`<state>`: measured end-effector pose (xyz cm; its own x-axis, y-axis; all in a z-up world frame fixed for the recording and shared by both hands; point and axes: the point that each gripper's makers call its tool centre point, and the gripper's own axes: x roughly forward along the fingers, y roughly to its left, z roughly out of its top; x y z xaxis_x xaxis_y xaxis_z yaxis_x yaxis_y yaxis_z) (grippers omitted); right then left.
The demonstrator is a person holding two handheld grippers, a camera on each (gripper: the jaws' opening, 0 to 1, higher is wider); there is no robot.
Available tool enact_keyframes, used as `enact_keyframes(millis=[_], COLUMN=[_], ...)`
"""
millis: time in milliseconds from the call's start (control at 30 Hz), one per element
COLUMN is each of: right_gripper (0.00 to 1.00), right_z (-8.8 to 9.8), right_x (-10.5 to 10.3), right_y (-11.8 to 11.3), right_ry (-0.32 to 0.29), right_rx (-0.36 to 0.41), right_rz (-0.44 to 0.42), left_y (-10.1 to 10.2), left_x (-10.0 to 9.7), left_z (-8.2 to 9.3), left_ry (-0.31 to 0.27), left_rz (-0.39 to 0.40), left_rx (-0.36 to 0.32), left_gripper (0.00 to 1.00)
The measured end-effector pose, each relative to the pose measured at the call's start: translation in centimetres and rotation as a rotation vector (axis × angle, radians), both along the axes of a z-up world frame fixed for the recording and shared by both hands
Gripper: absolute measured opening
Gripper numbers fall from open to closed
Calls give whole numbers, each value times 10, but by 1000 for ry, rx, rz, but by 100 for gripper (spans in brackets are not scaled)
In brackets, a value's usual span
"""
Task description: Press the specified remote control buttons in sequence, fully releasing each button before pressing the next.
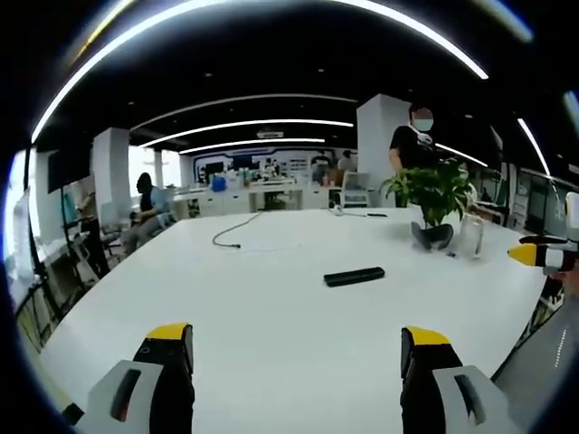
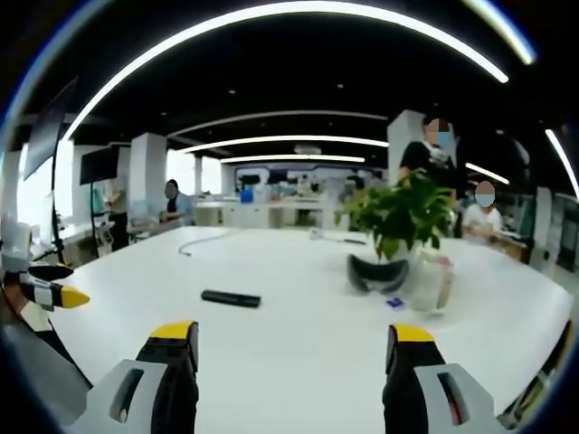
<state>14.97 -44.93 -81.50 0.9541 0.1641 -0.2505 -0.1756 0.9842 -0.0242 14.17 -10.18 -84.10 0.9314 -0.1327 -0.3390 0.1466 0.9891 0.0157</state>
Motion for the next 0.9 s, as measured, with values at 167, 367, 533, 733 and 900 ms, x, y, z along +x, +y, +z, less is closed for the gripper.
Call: enact_keyframes(millis=[167,367,533,733,900], right_gripper=[84,84,83,82,81], right_z=[-1,-2,-2,-3,-5], right_x=[0,0,0,1,1], right_y=[1,1,0,-1,0], right_ry=[4,8,9,12,23], right_rx=[-3,-5,-2,-1,-10], right_rz=[4,8,6,4,9], left_y=[5,4,-1,-12,-27], left_x=[1,10,25,46,62], left_z=[-1,9,15,7,7], left_ry=[4,-26,-34,4,14], left_rz=[15,-16,-46,-133,-215], left_rx=[3,34,34,73,82], left_gripper=[97,93,92,92,92])
